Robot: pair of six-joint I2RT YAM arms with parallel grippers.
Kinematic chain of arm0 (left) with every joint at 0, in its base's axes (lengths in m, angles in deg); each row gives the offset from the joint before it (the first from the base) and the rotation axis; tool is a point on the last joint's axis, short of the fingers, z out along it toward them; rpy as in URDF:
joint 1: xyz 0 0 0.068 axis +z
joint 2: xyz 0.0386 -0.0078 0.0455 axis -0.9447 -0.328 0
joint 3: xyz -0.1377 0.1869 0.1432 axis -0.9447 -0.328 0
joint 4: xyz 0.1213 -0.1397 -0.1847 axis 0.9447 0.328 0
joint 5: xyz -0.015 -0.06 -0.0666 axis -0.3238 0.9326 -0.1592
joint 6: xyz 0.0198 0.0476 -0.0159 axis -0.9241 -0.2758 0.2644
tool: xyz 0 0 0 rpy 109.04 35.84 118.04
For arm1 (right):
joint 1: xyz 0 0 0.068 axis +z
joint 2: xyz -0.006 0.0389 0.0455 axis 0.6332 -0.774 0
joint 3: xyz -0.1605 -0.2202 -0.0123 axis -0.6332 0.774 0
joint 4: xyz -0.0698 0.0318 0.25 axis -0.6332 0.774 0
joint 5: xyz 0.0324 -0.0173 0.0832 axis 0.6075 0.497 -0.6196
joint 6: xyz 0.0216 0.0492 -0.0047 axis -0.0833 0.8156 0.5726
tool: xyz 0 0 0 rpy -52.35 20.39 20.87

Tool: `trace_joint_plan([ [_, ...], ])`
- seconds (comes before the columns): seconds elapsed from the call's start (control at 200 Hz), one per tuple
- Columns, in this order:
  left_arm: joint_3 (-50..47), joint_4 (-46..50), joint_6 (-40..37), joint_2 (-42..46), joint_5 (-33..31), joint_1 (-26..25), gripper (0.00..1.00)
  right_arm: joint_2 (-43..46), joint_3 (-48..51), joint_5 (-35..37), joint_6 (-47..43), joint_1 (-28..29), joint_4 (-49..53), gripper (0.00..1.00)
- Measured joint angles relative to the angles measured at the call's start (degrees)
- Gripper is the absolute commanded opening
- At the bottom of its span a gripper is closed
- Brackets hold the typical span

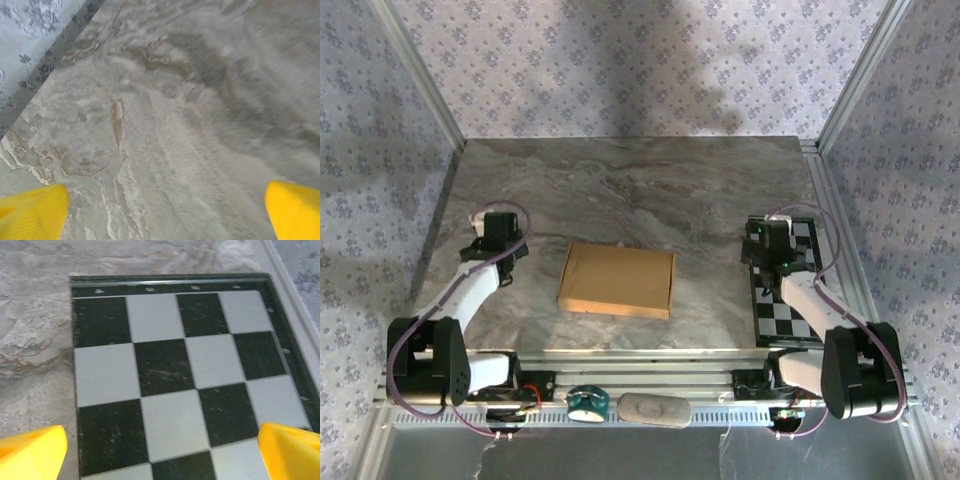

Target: Fold the paper box

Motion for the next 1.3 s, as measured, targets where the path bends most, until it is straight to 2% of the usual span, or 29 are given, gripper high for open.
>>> trace_joint_plan([
  [0.115,-9.6,-13.57,-3.74,-1.33,3.26,0.57,1.0,-4.33,2.49,-4.04,-2.69,-1.68,-11.13,1.0],
  [0.24,-8.92,-23.08,-6.67,-7.3,8.02,2.14,1.0,-10.58,2.4,-8.74,-6.19,-3.21,-20.06,1.0],
  [0.445,-3.74,-34.73,-11.06,-15.32,14.49,3.58,1.0,-17.16,0.61,-14.8,-8.24,-7.32,-28.52,1.0],
  [0.6,-13.29,-52.22,-13.27,-15.82,16.0,1.97,1.0,-16.96,6.73,-16.17,-8.24,-8.61,-41.03,1.0],
  [0.675,-15.54,-52.7,-13.25,-16.28,15.8,2.36,1.0,-17.2,9.55,-15.93,-8.24,-8.11,-43.65,1.0],
  [0.84,-13.35,-53.48,-13.31,-16.9,15.78,2.56,1.0,-17.66,8.94,-15.13,-8.2,-7.87,-45.51,1.0],
  [1.299,-12.5,-54.23,-13.44,-16.9,15.78,2.56,1.0,-17.66,8.92,-15.08,-8.22,-7.87,-45.86,1.0],
])
